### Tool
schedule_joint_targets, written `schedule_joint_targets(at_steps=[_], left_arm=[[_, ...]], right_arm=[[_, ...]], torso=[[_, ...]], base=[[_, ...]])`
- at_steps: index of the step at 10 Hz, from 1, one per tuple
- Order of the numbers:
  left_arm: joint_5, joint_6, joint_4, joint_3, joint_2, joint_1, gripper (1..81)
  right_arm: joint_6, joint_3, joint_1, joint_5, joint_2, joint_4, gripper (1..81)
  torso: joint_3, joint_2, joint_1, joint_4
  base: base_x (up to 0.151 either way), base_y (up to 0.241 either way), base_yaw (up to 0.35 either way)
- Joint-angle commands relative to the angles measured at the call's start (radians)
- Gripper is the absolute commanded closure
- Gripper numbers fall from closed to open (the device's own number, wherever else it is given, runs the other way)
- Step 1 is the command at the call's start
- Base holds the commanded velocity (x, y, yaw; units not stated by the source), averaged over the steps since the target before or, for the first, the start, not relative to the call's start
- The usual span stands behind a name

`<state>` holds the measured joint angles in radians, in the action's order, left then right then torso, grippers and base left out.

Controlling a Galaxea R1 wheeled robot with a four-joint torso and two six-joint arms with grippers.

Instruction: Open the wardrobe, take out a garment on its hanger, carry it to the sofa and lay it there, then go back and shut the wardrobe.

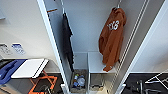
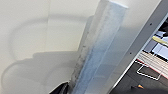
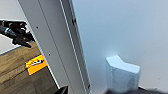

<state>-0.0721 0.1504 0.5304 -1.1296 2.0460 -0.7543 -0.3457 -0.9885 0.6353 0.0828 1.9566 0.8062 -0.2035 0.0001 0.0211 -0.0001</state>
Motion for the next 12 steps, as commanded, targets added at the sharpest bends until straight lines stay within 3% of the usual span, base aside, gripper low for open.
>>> schedule_joint_targets(at_steps=[1, 4, 7, 10, 12], left_arm=[[0.020, 0.029, 0.055, 0.455, -0.013, -0.069, 1.0], [-0.046, 0.028, 0.088, 0.458, -0.113, -0.142, 1.0], [-0.060, 0.031, 0.102, 0.447, -0.134, -0.182, 1.0], [-0.118, 0.038, 0.088, 0.348, -0.130, -0.202, 1.0], [-0.149, 0.041, 0.082, 0.257, -0.104, -0.210, 1.0]], right_arm=[[-0.059, 0.208, 0.051, -0.007, -0.037, -0.076, 1.0], [-0.059, 0.190, 0.076, -0.038, -0.144, -0.074, 1.0], [-0.064, 0.122, 0.139, -0.097, -0.230, -0.070, 1.0], [-0.074, -0.049, 0.192, -0.205, -0.271, -0.087, 1.0], [-0.128, -0.219, 0.260, -0.291, -0.290, -0.091, 1.0]], torso=[[0.000, 0.000, 0.000, 0.000], [0.000, 0.000, 0.000, 0.000], [0.001, -0.001, -0.003, 0.000], [0.002, -0.001, -0.003, 0.000], [0.002, -0.001, -0.003, 0.000]], base=[[0.000, 0.000, 0.000], [0.000, 0.000, 0.000], [0.000, 0.000, 0.000], [0.000, 0.000, 0.000], [0.000, 0.000, 0.000]])
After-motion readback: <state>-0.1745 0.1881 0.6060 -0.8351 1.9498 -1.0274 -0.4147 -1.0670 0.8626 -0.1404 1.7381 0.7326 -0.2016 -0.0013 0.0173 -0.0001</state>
